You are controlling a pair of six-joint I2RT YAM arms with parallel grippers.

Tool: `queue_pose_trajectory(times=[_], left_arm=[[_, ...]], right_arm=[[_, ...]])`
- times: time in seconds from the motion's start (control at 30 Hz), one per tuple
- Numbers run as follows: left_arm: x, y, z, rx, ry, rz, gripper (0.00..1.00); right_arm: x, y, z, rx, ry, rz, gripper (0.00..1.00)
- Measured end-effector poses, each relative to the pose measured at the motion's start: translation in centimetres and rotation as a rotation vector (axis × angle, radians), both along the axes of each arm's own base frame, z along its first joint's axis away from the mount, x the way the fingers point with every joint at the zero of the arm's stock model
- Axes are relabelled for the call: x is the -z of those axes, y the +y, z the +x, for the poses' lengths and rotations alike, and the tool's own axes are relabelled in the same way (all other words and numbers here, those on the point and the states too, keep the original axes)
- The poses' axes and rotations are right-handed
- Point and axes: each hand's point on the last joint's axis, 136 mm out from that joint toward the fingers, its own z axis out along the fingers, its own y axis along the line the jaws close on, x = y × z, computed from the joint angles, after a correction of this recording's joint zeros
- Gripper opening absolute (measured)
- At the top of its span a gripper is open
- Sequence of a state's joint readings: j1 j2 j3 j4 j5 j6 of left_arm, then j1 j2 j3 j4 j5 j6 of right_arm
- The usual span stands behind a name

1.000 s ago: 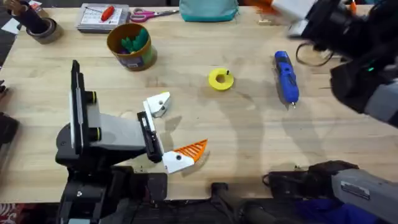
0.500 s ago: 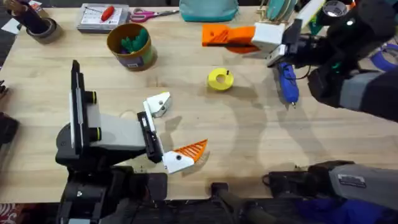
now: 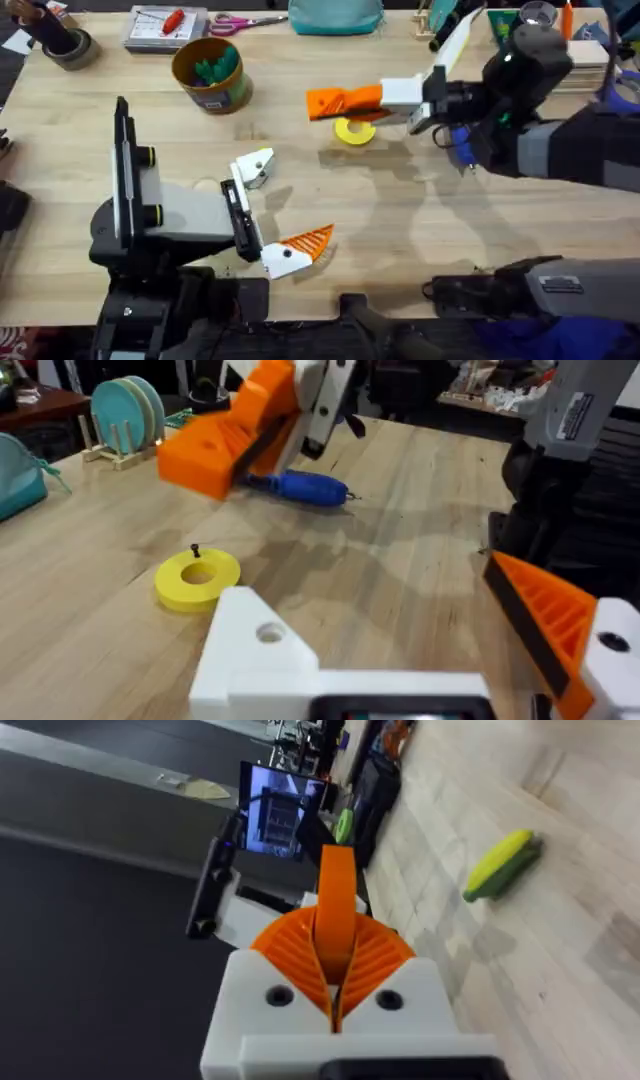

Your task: Pick up the gripper from the table and insert it into the empty holder that is missing its gripper. Then pick up a screw, insert it into the mounting hole, and use the screwdriver to tighten it. Finally, clean up the table by picking up the vegetable and placing it into the bucket.

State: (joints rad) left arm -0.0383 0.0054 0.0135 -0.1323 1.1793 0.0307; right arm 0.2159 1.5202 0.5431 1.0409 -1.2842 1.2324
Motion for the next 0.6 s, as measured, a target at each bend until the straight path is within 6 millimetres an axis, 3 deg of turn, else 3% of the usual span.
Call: queue_pose_trajectory(times=[0.33, 0.47, 0.6], left_arm=[[0.0, 0.0, 0.0, 0.0, 0.0, 0.0, 0.986], [0.0, 0.0, 0.0, 0.0, 0.0, 0.0, 0.985], [0.0, 0.0, 0.0, 0.0, 0.0, 0.0, 0.986]], right_arm=[[4.2, 0.0, -2.1, -0.015, 0.108, -0.034, 0.009], [4.6, 0.5, -2.9, -0.04, 0.113, -0.038, 0.009], [3.8, 1.6, -4.0, -0.086, 0.039, -0.021, 0.008]])
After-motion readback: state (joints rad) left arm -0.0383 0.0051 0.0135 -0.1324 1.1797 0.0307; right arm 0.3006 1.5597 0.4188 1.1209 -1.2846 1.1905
